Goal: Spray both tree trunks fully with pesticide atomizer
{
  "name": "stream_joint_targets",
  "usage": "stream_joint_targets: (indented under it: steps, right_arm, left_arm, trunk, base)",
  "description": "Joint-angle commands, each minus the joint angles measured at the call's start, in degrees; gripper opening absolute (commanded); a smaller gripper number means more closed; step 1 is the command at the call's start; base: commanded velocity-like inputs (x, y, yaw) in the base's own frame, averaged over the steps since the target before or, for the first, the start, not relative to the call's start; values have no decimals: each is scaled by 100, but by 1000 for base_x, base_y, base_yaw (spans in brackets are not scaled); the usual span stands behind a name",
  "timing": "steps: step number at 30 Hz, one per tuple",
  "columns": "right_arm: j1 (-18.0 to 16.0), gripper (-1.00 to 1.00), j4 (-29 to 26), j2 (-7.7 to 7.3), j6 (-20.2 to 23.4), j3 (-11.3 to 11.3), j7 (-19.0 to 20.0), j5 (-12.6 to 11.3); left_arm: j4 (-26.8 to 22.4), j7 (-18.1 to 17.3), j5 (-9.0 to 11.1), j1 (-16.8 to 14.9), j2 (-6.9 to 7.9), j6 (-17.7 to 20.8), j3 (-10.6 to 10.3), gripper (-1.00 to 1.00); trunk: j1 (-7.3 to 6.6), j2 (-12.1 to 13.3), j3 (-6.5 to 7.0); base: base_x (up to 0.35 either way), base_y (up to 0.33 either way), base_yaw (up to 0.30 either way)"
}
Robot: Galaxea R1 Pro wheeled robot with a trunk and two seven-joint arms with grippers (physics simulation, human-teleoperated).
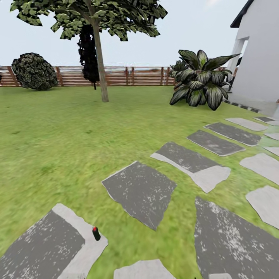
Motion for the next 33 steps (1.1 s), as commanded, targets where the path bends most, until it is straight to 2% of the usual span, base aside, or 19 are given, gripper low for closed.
stream_joint_targets:
  steps: [1, 17, 33]
  right_arm:
    - [-2, 100, 5, -1, -18, 3, -1, 3]
    - [-2, 100, 5, 7, -18, 3, 0, 3]
    - [-2, 100, 5, 24, -18, 3, 0, -6]
  left_arm:
    - [5, 1, -2, -4, -2, -21, 19, 100]
    - [5, 1, -1, -4, -2, -18, 19, 100]
    - [6, 4, 5, -4, 5, -18, 27, 100]
  trunk:
    - [1, -2, -5]
    - [1, -2, -5]
    - [1, -2, -15]
  base:
    - [224, -220, 199]
    - [175, -245, 266]
    - [48, -272, 277]
